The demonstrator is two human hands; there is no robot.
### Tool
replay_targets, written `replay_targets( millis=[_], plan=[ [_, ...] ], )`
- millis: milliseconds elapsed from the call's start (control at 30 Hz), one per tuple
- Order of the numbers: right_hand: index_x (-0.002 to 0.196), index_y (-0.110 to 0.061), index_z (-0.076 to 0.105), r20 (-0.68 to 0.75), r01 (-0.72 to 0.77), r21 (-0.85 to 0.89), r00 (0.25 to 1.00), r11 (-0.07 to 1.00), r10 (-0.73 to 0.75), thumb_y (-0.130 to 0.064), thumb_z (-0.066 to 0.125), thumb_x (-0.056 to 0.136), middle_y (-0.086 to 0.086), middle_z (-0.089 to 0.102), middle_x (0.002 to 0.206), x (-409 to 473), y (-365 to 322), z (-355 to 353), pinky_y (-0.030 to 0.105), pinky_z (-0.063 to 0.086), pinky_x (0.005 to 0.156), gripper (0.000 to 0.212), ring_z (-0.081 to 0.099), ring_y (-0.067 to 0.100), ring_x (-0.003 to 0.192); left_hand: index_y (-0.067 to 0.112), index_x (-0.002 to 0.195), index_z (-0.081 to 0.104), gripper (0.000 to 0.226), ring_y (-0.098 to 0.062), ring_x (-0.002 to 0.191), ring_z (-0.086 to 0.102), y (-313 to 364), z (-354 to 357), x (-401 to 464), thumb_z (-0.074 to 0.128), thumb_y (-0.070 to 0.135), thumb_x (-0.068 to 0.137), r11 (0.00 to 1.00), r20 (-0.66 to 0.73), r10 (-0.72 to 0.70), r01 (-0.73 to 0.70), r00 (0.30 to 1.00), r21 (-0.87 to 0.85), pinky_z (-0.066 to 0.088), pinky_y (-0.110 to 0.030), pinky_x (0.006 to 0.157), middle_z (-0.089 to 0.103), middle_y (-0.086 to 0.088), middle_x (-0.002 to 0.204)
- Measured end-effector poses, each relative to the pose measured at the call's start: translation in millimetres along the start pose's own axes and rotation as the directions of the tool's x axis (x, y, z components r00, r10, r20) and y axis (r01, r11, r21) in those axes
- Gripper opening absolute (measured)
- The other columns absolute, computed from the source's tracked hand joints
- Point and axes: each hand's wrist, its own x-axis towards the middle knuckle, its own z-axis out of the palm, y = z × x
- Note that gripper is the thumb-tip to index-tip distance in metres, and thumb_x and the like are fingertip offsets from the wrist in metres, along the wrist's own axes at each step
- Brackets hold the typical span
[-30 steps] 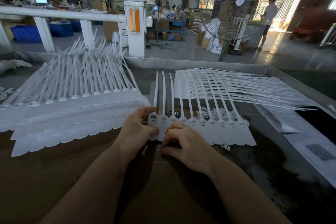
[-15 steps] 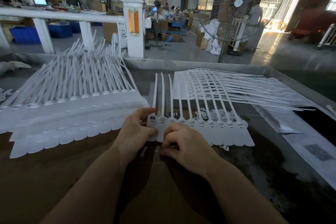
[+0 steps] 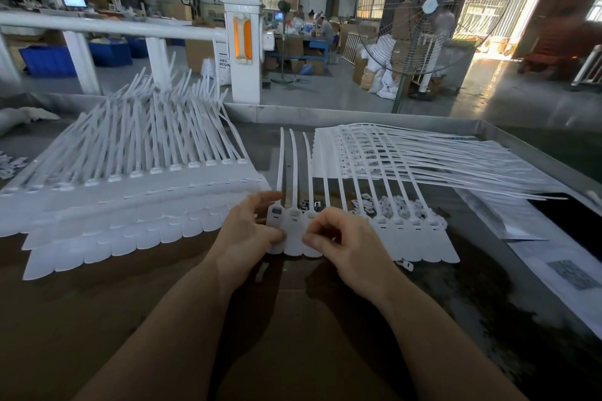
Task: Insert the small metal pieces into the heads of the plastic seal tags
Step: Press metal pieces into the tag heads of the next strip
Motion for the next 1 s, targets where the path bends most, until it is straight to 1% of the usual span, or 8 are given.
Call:
replay_targets(
  millis=[133, 267, 367, 467, 633, 733, 867, 1000],
  plan=[
    [0.078, -0.025, 0.060, -0.126, -0.017, 0.039, 0.992, 0.999, 0.022, -0.012, 0.064, 0.085, -0.013, 0.059, 0.075, 2.0, 3.0, -1.9, 0.006, 0.042, 0.069, 0.016, 0.054, -0.007, 0.074, 0.036, 0.120, 0.046, 0.064, -0.002, 0.088, 0.051, 0.5, 1.2, 0.1, 0.066, -0.006, 0.076, 1.000, -0.006, -0.006, 0.006, 1.000, -0.026, 0.046, -0.009, 0.055, 0.048, 0.020, 0.102],
    [0.082, -0.019, 0.063, -0.159, -0.058, 0.036, 0.985, 0.998, 0.063, -0.007, 0.061, 0.087, -0.013, 0.061, 0.076, 8.5, 4.4, -4.3, 0.004, 0.041, 0.067, 0.013, 0.055, -0.009, 0.073, 0.037, 0.123, 0.044, 0.067, -0.002, 0.089, 0.052, 0.9, 0.8, -0.7, 0.065, -0.006, 0.076, 0.998, 0.011, -0.017, 0.017, 1.000, -0.055, 0.047, -0.008, 0.053, 0.047, 0.019, 0.102],
    [0.086, -0.018, 0.062, -0.133, -0.089, -0.042, 0.988, 0.995, 0.083, -0.009, 0.058, 0.089, -0.011, 0.060, 0.079, 18.3, 1.6, -5.4, 0.004, 0.040, 0.067, 0.010, 0.054, -0.002, 0.076, 0.035, 0.126, 0.042, 0.069, -0.002, 0.087, 0.049, 2.3, 1.5, -0.6, 0.064, -0.007, 0.076, 0.998, 0.026, -0.024, 0.026, 0.999, -0.064, 0.046, -0.009, 0.051, 0.044, 0.017, 0.103],
    [0.090, -0.018, 0.061, -0.089, -0.111, -0.154, 0.991, 0.982, 0.098, -0.012, 0.055, 0.091, -0.011, 0.057, 0.082, 29.7, -1.6, -2.3, 0.012, 0.040, 0.072, 0.008, 0.054, 0.005, 0.081, 0.033, 0.126, 0.043, 0.070, -0.002, 0.085, 0.049, 3.0, 1.6, -0.4, 0.063, -0.010, 0.074, 0.995, 0.036, -0.027, 0.031, 0.999, -0.100, 0.045, -0.005, 0.050, 0.045, 0.015, 0.103],
    [0.097, -0.014, 0.064, -0.056, -0.129, -0.331, 0.992, 0.935, 0.117, -0.018, 0.054, 0.092, -0.006, 0.052, 0.092, 42.1, -6.3, 2.6, 0.026, 0.043, 0.082, 0.011, 0.051, 0.009, 0.088, 0.034, 0.125, 0.044, 0.071, -0.004, 0.089, 0.054, 3.7, 1.6, 0.3, 0.064, -0.011, 0.073, 0.992, 0.047, -0.035, 0.041, 0.998, -0.120, 0.051, -0.015, 0.059, 0.046, 0.015, 0.105],
    [0.096, -0.013, 0.065, -0.035, -0.164, -0.345, 0.986, 0.924, 0.161, -0.017, 0.055, 0.092, -0.003, 0.057, 0.094, 46.7, -9.8, 3.0, 0.032, 0.047, 0.085, 0.012, 0.054, 0.011, 0.089, 0.031, 0.125, 0.045, 0.070, -0.006, 0.086, 0.057, 4.3, 1.3, 0.1, 0.062, -0.014, 0.073, 0.987, 0.054, -0.034, 0.042, 0.998, -0.154, 0.051, -0.013, 0.056, 0.047, 0.016, 0.104],
    [0.095, -0.013, 0.066, -0.016, -0.209, -0.335, 0.976, 0.919, 0.217, -0.017, 0.055, 0.092, -0.003, 0.057, 0.091, 50.9, -11.8, 2.0, 0.035, 0.048, 0.086, 0.012, 0.056, 0.014, 0.091, 0.029, 0.126, 0.045, 0.071, -0.013, 0.094, 0.060, 5.0, 0.9, -0.2, 0.061, -0.015, 0.073, 0.983, 0.067, -0.037, 0.049, 0.997, -0.176, 0.057, -0.026, 0.068, 0.051, 0.009, 0.109],
    [0.097, -0.014, 0.066, 0.009, -0.225, -0.315, 0.971, 0.922, 0.240, -0.019, 0.055, 0.092, -0.003, 0.059, 0.093, 53.0, -12.3, 2.7, 0.035, 0.048, 0.086, 0.013, 0.056, 0.013, 0.091, 0.028, 0.127, 0.044, 0.070, -0.014, 0.095, 0.060, 6.4, 0.6, -1.9, 0.061, -0.015, 0.074, 0.983, 0.076, -0.037, 0.050, 0.996, -0.176, 0.058, -0.027, 0.069, 0.050, 0.008, 0.110]
  ],
)
